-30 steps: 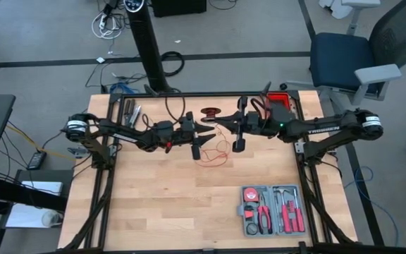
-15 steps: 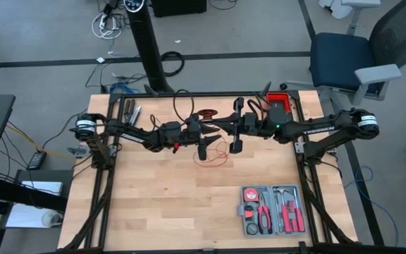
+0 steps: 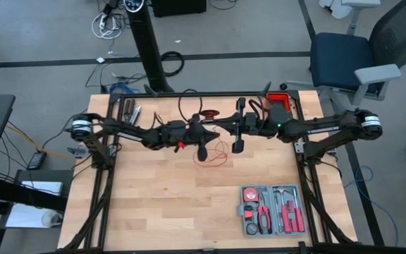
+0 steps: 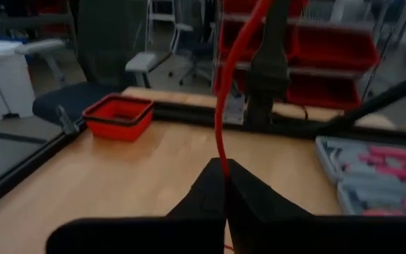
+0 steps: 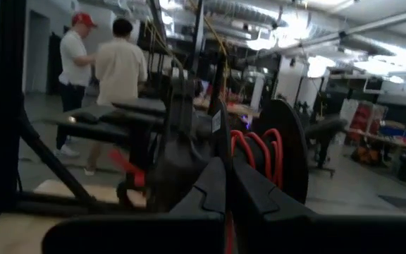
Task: Coil cords
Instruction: Coil the wire
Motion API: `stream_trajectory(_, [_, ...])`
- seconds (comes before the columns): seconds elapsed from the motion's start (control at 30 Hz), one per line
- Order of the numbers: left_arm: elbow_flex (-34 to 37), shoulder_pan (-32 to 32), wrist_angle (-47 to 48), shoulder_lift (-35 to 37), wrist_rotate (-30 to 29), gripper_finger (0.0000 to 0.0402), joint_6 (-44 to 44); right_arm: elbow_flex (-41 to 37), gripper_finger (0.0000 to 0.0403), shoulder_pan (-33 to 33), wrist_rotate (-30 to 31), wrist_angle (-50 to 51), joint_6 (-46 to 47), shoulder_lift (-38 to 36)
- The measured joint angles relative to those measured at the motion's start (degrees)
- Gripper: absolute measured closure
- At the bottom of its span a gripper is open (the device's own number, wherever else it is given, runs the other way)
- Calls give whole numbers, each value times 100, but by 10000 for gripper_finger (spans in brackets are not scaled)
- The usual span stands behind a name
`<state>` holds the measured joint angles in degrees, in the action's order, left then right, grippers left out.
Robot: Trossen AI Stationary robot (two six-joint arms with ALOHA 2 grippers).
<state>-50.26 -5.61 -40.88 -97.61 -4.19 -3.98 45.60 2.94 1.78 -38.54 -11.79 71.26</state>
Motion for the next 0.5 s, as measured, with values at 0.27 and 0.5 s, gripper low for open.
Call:
stream_trajectory(0.27, [3,-157,1984,907,-4,400,558,0,401,20,152,1966,-49,-810])
stream_trajectory(0.5, [8,-271,2556,1750,-16,400,195,0,401,292,-159,3464,96,-1065])
